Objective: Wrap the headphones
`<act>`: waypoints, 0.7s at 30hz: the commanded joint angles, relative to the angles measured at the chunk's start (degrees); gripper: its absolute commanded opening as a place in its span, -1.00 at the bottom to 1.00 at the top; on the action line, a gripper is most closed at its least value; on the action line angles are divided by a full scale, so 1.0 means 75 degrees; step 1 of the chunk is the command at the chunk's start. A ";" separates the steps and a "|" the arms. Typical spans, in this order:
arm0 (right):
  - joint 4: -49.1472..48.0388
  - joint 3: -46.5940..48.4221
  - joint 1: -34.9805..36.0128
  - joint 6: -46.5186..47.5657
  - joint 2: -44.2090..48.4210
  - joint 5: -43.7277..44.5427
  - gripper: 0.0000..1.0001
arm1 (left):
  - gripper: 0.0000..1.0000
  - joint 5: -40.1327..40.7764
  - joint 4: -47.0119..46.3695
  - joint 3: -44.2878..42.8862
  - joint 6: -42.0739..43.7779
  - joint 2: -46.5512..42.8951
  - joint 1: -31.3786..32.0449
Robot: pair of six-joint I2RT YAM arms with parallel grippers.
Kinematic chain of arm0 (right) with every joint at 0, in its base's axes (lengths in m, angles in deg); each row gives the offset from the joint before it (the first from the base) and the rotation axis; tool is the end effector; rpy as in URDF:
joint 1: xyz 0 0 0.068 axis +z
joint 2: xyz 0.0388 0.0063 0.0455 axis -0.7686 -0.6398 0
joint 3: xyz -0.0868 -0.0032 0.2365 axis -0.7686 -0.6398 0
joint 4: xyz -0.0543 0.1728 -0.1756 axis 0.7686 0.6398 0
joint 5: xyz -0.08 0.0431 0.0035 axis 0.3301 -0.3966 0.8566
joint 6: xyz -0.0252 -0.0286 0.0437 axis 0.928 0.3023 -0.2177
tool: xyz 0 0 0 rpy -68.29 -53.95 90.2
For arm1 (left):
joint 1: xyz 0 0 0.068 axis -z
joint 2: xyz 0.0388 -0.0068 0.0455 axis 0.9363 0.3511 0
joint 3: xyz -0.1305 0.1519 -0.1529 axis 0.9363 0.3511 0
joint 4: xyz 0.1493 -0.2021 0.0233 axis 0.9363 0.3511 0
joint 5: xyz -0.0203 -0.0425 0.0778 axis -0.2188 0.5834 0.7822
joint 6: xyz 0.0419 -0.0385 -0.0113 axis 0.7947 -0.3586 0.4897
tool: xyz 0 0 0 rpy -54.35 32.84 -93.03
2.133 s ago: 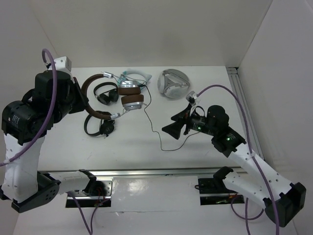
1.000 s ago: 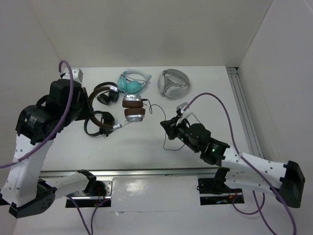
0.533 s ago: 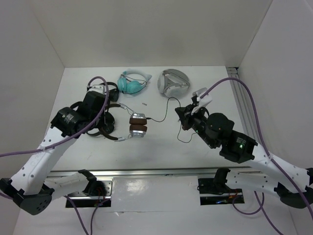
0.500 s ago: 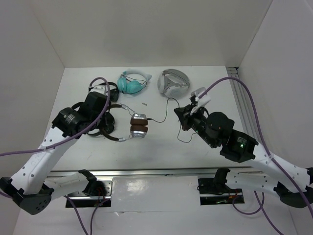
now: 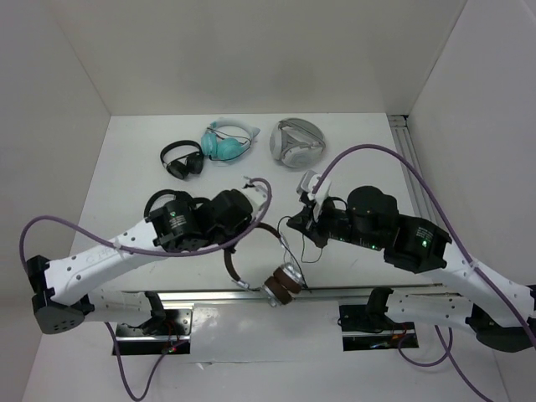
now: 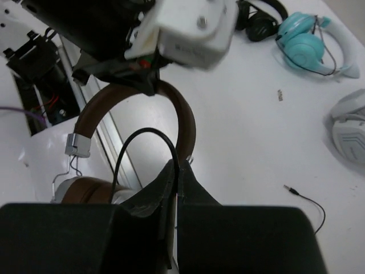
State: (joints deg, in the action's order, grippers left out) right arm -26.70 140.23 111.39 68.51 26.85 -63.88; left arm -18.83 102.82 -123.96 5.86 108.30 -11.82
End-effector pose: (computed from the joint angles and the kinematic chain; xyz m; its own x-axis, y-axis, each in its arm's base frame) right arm 0.0869 0.1562 0.3999 -0.0550 -0.3094 -0.9493 -0.8765 0.4703 -0.1025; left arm 0.1376 -0.1912 0.3428 -0.6052 0.3676 -0.7061 0.5068 0.8619 0.0143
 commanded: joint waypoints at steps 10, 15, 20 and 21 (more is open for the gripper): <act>0.0210 -0.0318 0.0048 0.0129 0.0206 -0.0297 -1.00 | -1.00 -0.2005 -0.1631 0.0319 0.1305 -0.0585 0.1141; -0.0119 -0.0740 0.0048 -0.0093 0.0206 -0.0121 -1.00 | -1.00 -0.2509 -0.1831 0.0390 0.1376 -0.0999 0.1141; -0.0412 -0.1022 0.0048 -0.0164 0.0043 -0.0121 -1.00 | -1.00 -0.2756 -0.1913 0.0320 0.1376 -0.1150 0.1141; -0.0412 -0.1022 0.0048 -0.0164 0.0042 -0.0202 -1.00 | -1.00 -0.2756 -0.1913 0.0320 0.1376 -0.1151 0.1141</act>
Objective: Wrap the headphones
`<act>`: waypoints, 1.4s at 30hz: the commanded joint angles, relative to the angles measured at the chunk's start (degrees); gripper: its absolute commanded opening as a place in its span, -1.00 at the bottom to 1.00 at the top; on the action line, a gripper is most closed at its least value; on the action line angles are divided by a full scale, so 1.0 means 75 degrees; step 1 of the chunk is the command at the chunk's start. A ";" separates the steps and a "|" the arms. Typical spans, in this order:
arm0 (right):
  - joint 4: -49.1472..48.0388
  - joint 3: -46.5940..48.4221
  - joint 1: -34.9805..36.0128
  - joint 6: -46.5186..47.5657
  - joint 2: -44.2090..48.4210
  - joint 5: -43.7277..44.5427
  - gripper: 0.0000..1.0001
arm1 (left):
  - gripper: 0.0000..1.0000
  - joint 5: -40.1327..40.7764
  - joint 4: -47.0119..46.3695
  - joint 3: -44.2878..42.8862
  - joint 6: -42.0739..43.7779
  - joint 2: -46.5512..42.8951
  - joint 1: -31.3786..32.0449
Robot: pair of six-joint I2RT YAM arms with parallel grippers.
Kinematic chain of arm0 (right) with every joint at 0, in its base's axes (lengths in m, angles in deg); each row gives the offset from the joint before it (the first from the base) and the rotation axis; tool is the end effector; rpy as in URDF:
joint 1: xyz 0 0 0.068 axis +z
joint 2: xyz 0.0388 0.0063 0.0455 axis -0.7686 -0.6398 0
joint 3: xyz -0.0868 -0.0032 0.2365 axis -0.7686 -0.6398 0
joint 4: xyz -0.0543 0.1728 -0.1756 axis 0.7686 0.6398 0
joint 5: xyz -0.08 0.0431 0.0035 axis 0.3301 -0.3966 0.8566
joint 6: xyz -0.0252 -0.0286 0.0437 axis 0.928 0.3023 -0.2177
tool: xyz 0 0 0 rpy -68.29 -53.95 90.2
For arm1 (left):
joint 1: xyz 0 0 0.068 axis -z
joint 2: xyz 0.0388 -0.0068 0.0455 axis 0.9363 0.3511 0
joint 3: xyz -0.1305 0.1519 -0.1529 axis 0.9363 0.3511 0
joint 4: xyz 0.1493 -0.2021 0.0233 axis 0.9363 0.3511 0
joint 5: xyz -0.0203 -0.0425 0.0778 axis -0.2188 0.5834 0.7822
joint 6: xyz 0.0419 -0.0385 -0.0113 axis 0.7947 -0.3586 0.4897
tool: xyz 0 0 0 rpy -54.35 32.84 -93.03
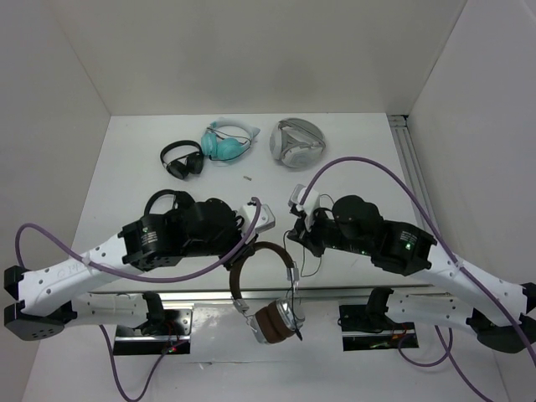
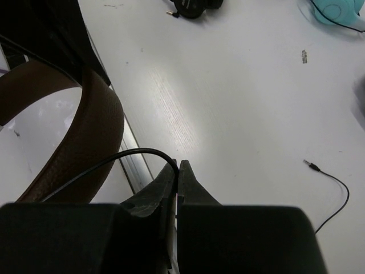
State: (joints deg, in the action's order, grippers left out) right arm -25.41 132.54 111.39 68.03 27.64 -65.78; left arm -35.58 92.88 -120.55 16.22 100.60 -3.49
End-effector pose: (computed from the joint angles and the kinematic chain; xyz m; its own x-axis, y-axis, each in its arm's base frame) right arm 0.0886 0.1621 0.3571 -0.1248 -0.4190 -0.8994 -0.8970 0.4351 -0.0782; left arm 0.0909 -0.1991 0.3656 -0.3691 0.4395 -0.8189 0.8493 0.5174 -0.1051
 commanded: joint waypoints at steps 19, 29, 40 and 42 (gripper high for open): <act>-0.2808 -0.1248 0.0048 -0.0346 -0.0297 -0.1588 -0.97 | -1.00 0.1186 -0.2192 -0.0193 -0.0896 -0.1905 0.0030; -0.7131 -0.3241 0.0048 -0.1202 -0.0576 -0.1977 -0.47 | -1.00 0.1678 -0.2521 -0.0018 -0.1645 -0.1988 0.0030; -0.9220 -0.4483 0.0048 -0.1763 -0.1492 -0.1191 -0.34 | -1.00 0.3435 -0.1773 -0.0650 -0.2816 -0.2879 0.0030; -0.9559 -0.4858 0.0048 -0.1962 -0.1691 -0.1191 -0.42 | -1.00 0.3984 -0.1655 -0.0732 -0.3051 -0.2984 0.0030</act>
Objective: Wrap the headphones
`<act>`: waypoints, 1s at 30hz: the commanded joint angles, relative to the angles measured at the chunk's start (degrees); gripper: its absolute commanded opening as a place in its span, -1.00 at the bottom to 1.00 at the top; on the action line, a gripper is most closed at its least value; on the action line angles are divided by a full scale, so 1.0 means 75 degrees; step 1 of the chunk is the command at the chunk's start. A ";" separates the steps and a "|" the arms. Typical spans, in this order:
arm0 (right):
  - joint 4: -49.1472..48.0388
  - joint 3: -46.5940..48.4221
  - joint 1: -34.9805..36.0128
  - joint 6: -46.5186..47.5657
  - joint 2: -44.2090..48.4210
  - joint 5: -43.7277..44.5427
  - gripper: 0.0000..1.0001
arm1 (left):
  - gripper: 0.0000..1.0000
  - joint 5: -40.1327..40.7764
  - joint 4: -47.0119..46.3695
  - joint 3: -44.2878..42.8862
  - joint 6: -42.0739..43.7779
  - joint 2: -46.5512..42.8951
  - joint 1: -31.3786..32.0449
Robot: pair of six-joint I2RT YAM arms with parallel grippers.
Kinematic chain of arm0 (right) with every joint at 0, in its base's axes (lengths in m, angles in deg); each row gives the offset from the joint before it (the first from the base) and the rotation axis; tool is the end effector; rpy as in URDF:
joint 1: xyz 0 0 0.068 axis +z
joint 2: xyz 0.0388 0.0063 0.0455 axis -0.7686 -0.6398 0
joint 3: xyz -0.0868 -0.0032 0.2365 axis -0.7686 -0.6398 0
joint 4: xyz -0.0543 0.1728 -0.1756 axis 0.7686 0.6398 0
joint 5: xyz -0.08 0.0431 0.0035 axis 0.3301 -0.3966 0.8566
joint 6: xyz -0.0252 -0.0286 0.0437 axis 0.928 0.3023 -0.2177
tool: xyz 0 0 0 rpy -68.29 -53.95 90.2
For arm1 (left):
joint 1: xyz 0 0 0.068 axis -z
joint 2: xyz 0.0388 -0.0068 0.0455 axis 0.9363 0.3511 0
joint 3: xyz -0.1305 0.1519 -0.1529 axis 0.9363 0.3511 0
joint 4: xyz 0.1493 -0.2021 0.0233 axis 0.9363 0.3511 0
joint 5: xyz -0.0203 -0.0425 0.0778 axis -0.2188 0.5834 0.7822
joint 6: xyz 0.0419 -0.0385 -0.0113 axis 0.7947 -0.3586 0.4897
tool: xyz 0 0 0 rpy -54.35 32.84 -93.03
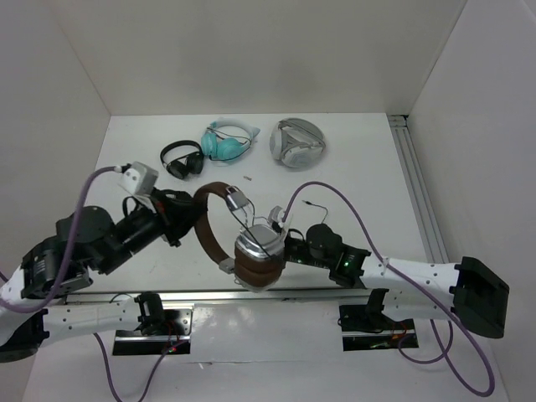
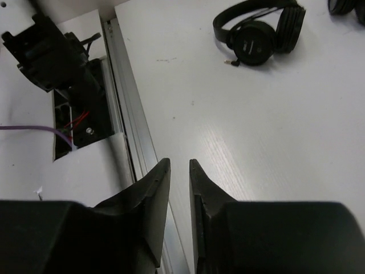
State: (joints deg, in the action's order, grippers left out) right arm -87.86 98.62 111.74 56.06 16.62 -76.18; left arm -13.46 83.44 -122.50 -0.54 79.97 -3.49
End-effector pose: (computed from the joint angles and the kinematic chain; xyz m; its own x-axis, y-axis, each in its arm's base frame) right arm 0.1100 0.2196 0.2324 -0.1761 -0.0863 -0.9806 -0.9395 0.3120 0.1412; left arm 0.0610 -0.0940 0.4480 -0.3027 -0.2939 -0.9066 0.5858 0.6930 -0.4202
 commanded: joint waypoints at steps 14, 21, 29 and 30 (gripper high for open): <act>-0.3156 -0.1355 0.0561 -0.0988 -0.1734 0.0557 -0.91 | -1.00 0.4177 0.2870 -0.2685 -0.4094 0.1476 0.0030; -0.1802 -0.1449 0.2947 -0.0988 -0.0683 0.3883 -1.00 | -1.00 0.5081 0.4117 -0.3250 -0.4651 0.2414 -0.0659; 0.0404 0.0330 0.5496 -0.1058 -0.1648 0.6606 -1.00 | -1.00 0.3222 0.3440 -0.2199 -0.3970 0.2720 -0.3683; 0.0487 0.0506 0.5497 -0.1058 -0.1896 0.6606 -1.00 | -1.00 0.3021 0.3321 -0.2196 -0.3969 0.2720 -0.3824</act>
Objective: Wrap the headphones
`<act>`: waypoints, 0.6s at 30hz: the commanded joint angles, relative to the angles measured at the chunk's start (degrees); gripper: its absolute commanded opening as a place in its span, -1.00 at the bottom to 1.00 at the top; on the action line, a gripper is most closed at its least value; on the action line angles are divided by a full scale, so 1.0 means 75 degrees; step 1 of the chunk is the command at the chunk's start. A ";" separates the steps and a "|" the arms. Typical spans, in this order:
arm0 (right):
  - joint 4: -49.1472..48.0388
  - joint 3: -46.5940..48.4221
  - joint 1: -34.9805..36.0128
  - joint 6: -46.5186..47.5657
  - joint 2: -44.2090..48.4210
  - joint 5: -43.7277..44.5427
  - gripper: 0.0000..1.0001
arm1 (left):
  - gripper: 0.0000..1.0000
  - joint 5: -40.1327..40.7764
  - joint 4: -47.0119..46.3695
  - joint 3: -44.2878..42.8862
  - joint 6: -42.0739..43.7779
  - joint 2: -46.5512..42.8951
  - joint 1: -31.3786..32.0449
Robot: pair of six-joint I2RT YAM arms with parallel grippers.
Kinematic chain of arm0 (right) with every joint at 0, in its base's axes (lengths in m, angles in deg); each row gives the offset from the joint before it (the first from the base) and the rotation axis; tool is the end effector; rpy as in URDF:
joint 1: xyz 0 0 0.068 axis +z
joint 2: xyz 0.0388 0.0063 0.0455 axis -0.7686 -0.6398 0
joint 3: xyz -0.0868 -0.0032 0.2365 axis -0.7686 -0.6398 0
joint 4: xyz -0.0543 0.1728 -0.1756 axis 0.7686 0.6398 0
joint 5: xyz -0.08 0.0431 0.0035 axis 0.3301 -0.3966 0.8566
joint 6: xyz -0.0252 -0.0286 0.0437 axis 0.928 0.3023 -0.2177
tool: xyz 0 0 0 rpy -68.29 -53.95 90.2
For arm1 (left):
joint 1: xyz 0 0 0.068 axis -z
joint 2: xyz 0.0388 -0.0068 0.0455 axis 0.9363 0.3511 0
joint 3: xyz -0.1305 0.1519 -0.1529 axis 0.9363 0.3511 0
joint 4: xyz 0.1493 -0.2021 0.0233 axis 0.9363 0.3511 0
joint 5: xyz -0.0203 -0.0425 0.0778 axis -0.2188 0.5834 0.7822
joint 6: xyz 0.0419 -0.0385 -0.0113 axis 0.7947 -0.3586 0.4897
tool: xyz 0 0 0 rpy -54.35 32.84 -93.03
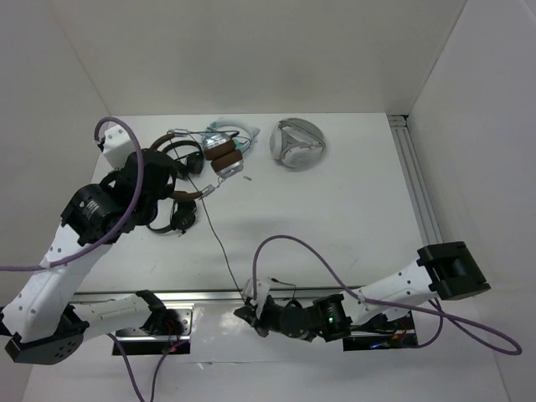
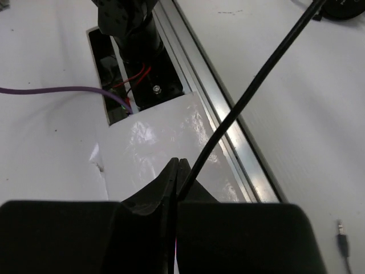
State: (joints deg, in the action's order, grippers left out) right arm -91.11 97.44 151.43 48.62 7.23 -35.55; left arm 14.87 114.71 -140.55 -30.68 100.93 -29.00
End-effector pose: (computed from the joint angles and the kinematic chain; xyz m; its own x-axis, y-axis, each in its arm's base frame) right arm -0.0297 0.2553 0.1948 -0.1806 -0.1786 -0.9672 -0.9301 0.3508 0.1089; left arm 0.1405 -0.0761 0.4403 -0.1716 -0.5085 -0.8438 -0.4310 0.8089 -0.3998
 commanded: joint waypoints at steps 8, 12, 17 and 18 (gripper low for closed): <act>0.1378 0.2210 0.0533 0.0518 -0.1736 0.1561 -1.00 | -1.00 -0.1156 -0.0991 0.1007 0.0120 0.0265 -0.0845; 0.1940 0.2376 0.0697 0.0683 -0.1035 0.2090 -1.00 | -1.00 -0.1156 -0.1095 0.1663 0.0225 0.0020 -0.1010; 0.2913 0.2819 0.1258 0.0777 -0.0190 0.2838 -1.00 | -1.00 -0.1309 -0.1366 0.2204 0.0857 -0.0227 -0.1489; 0.3030 0.2926 0.1364 0.0869 -0.0096 0.3003 -1.00 | -1.00 -0.1390 -0.1366 0.2320 0.0928 -0.0227 -0.1560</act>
State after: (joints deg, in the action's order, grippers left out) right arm -72.45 114.94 158.89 53.59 2.75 -19.79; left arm 4.71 109.62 -123.00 -25.72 101.61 -38.99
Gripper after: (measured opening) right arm 0.008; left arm 0.061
